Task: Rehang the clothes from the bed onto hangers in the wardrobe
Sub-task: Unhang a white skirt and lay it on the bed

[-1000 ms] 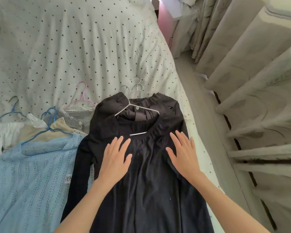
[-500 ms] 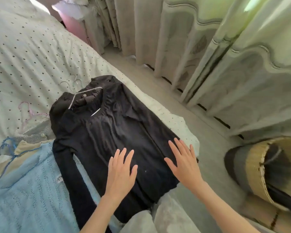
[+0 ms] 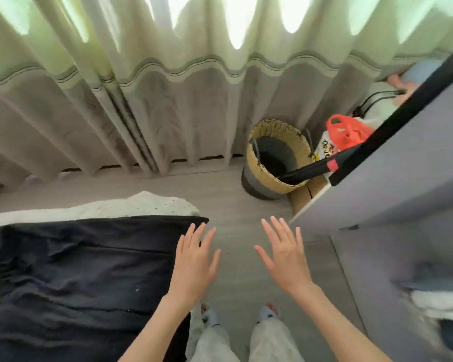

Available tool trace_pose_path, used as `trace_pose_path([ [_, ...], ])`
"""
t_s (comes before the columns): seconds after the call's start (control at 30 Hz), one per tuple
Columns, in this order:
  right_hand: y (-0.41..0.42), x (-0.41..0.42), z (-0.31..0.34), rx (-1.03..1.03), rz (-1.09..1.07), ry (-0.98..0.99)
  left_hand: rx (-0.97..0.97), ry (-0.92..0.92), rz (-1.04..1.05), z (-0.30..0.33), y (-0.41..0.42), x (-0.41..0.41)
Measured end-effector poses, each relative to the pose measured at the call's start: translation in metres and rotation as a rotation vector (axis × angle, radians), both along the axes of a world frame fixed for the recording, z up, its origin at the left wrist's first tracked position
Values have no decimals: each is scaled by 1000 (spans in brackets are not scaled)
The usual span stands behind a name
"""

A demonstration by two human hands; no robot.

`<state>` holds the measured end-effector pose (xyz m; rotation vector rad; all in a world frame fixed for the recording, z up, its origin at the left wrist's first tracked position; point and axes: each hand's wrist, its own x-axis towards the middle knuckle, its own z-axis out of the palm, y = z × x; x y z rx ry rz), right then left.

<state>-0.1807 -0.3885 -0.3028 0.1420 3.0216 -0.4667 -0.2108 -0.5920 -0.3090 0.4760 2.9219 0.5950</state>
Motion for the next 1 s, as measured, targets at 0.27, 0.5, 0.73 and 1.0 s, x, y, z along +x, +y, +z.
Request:
trace_pose_path([
  [0.27,171,73,42,-30,-440,162,118,123,-347,42,174,-1],
  [0.5,307,152,79,76,-695,298,200,128,-571,66,336,35],
  [0.73,399,212,114,210,-878,362,304,80,-787,97,470,68],
  [1.0,499,230,137,373,-1008,425,405,11,-996,112,602,71],
])
